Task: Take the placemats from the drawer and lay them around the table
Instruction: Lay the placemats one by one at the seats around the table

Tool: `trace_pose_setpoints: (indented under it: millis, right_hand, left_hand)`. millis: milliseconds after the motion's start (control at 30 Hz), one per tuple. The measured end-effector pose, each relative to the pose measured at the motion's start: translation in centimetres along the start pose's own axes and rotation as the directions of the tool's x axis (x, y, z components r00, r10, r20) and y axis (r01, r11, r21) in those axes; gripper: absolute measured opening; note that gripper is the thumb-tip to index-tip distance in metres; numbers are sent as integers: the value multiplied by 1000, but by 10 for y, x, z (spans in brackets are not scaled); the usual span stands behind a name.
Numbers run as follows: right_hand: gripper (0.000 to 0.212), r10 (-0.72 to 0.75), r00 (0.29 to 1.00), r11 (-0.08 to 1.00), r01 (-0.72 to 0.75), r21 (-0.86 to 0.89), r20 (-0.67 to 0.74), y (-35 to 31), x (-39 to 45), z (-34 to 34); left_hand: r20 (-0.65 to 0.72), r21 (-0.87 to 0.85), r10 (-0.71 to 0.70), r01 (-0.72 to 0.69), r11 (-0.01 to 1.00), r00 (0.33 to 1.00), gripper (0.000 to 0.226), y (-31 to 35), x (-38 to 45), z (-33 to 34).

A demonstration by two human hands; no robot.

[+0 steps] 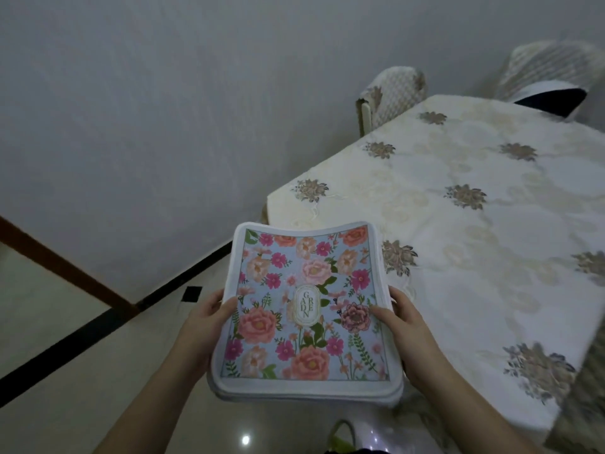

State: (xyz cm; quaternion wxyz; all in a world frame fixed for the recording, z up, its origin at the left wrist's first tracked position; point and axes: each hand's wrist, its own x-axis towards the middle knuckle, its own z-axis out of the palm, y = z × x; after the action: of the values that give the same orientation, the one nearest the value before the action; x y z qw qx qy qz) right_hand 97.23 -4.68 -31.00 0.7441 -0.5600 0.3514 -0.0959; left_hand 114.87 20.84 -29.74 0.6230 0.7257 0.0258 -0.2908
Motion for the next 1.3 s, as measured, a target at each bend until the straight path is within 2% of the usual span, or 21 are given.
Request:
trace_pose_setpoints:
  millis: [267,367,467,667,833,967,1067,1200,1300]
  right_hand:
    - [37,-10,983,997,24,71,-186,-15,36,-25]
    - [36,-10,966,995,34,89,-257,-11,39,-31]
    - [33,7,942,992,36,122,-335,-1,39,-28]
    - [34,60,879,988,16,155,-473,22,41,-7]
    - [29,106,768,978,33,204,-631,39,43,32]
    - [31,157,713,962,46,269,-684,54,44,61]
    - [33,185,703,948,56,312,-687,68,41,68]
    - [36,213,713,933,54,355,-668,90,32,75]
    - [36,236,713,923,49,383,-661,102,28,76]
  left_hand:
    - [207,124,1,-27,992,978,42,32,88,50]
    - [266,126,-32,-1,992,964,49,35,113,65]
    - [329,117,-105,70,991,938,43,34,136,75]
    - [469,168,-177,110,980,865,48,23,194,83]
    - [606,200,-237,143,969,759,44,28,236,83]
    - [653,244,-300,182,953,695,53,28,260,81]
    - [672,269,-322,186,945,667,49,23,267,79]
    - [655,282,-327,182,942,681,44,4,263,70]
    - [636,287,-319,169,943,702,48,-12,259,63]
